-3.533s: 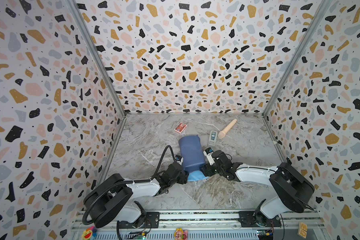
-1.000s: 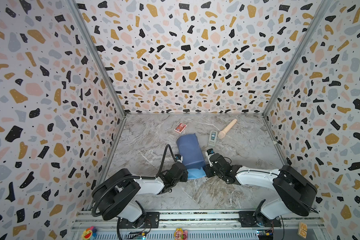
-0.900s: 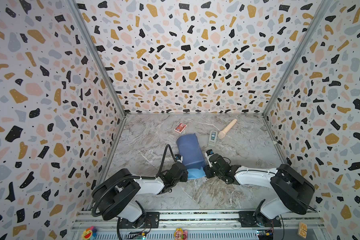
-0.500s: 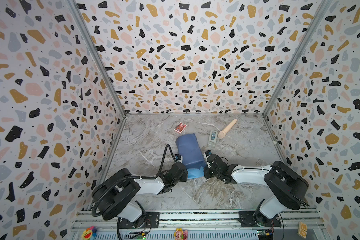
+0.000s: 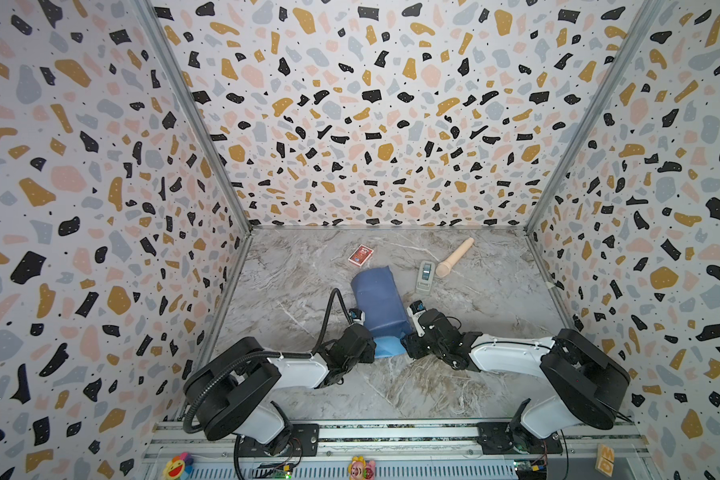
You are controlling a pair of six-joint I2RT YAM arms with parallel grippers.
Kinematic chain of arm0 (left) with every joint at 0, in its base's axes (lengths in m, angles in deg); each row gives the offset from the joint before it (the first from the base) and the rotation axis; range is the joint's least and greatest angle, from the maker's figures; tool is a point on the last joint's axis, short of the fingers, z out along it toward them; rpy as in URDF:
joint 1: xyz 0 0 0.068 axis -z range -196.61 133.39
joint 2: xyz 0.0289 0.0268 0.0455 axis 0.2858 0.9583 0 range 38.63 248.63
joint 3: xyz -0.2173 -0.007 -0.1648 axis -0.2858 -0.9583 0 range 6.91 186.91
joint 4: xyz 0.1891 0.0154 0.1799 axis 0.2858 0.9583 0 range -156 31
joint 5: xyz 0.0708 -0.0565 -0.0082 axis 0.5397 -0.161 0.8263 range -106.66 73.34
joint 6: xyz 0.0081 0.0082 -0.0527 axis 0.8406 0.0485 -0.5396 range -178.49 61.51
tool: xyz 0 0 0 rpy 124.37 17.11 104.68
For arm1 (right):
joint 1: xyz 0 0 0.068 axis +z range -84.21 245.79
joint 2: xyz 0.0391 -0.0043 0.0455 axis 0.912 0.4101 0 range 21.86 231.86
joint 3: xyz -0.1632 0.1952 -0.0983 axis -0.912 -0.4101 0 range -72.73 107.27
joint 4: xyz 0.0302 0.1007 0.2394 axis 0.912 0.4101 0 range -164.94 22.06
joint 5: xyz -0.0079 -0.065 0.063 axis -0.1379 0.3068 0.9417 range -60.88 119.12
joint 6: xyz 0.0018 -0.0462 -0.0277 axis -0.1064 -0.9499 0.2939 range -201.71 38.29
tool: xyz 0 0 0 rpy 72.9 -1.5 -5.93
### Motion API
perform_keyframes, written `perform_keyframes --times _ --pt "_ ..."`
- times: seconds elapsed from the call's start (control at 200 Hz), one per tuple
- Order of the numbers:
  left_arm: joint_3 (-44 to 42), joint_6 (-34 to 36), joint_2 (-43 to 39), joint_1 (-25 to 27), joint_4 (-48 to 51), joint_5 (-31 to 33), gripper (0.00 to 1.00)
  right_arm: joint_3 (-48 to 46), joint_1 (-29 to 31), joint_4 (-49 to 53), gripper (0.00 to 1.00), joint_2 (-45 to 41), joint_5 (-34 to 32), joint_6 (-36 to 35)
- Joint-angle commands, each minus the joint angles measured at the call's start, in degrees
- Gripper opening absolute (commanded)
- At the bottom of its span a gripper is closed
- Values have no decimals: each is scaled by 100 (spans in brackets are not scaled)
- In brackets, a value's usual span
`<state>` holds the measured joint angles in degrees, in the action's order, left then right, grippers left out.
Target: Wrap the gift box in paper
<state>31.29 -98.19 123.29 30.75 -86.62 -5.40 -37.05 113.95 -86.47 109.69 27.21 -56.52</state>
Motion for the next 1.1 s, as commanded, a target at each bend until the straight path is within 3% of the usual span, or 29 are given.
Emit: perform_keyframes --times 0.0,0.135,0.225,0.456,0.636,0.771,1.096 --pt "110 31 50 24 -28 96 12 318 -48 -286 62 291 8 -206" --pt "132 59 62 21 -12 23 17 462 -120 -472 57 575 -81 -196" --pt "127 101 -13 20 -10 -65 25 441 -166 -603 52 651 -82 -189" --pt "-33 484 -819 27 306 -142 60 387 -245 -791 45 814 -94 -146" --pt "-10 932 -2014 6 1042 658 87 362 -281 -865 44 805 -29 -146" --pt "116 1574 -2431 -14 1092 1011 90 277 -290 -948 43 780 48 -138" --pt "279 3887 -2033 -15 -229 338 86 169 -299 -1038 42 783 182 -138"
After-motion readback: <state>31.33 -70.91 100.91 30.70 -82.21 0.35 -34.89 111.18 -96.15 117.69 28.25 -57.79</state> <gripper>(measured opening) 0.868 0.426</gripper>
